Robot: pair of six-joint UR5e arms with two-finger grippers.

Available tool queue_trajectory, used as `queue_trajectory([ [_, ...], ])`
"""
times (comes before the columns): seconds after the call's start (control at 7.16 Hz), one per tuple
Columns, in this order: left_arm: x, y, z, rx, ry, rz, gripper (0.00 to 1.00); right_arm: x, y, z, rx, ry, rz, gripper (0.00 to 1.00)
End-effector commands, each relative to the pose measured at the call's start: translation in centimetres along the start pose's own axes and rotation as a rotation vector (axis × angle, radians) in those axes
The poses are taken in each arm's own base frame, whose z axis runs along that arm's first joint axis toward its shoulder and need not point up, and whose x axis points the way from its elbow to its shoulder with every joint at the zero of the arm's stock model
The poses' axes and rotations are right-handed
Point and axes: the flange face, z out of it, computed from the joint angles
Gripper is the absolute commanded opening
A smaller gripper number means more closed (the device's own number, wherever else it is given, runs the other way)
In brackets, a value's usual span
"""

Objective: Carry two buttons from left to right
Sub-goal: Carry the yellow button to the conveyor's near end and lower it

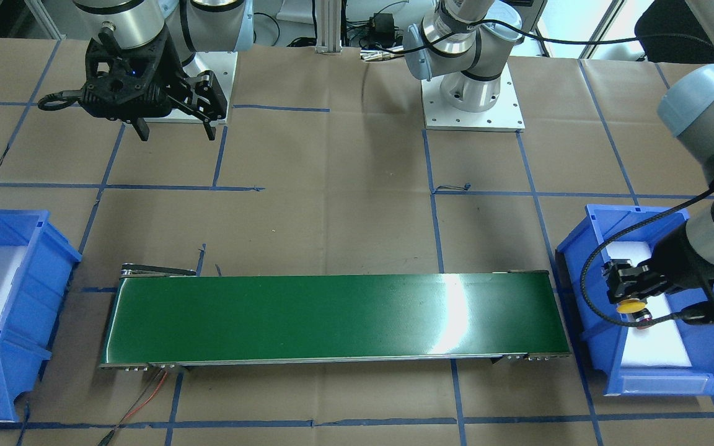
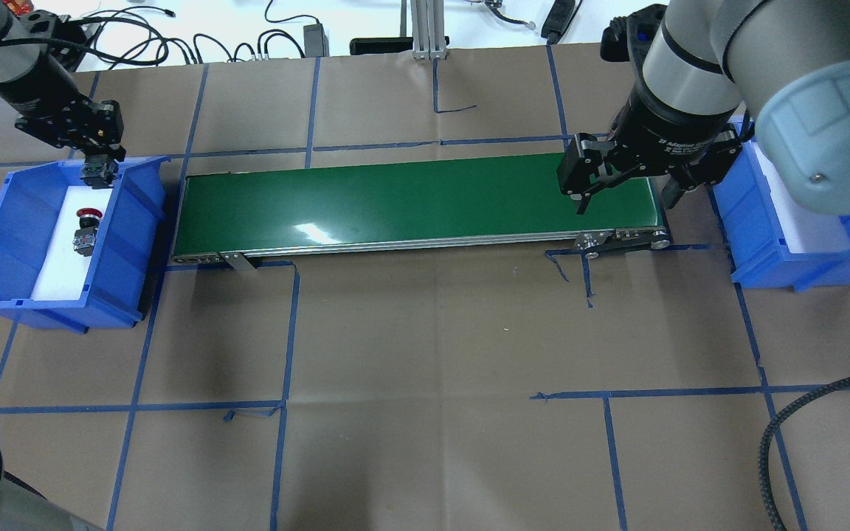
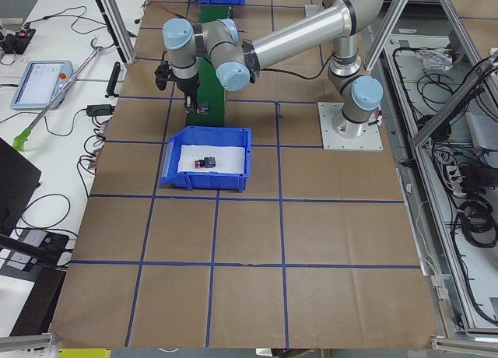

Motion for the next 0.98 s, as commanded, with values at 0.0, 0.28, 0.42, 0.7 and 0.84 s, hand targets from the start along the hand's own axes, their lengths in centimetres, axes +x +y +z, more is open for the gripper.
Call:
queue_trajectory([
  [0.0, 3.0, -1.3, 2.6, -0.01, 0.003, -0.018, 0.04, 0.1, 0.0, 0.0, 0.0, 0.0, 0.001, 1.0],
  [0.28, 5.8, -2.2, 5.3, -0.032, 0.005, -0.048, 0.04, 0.0, 0.0, 0.0, 0.0, 0.0, 0.0, 1.0],
  [0.42, 7.1, -2.5, 7.8, -0.027, 0.004, -0.041, 0.04, 0.0, 0.0, 0.1, -0.001, 0.0, 0.0, 1.0],
  [0.7, 8.6, -2.8, 10.6, -0.03, -0.003, -0.03, 0.04, 0.0, 0.0, 0.0, 0.0, 0.0, -0.002, 1.0],
  [0.84, 9.8, -2.2, 9.6, -0.027, -0.003, -0.021, 0.04, 0.0, 0.0, 0.1, -0.001, 0.0, 0.0, 1.0],
])
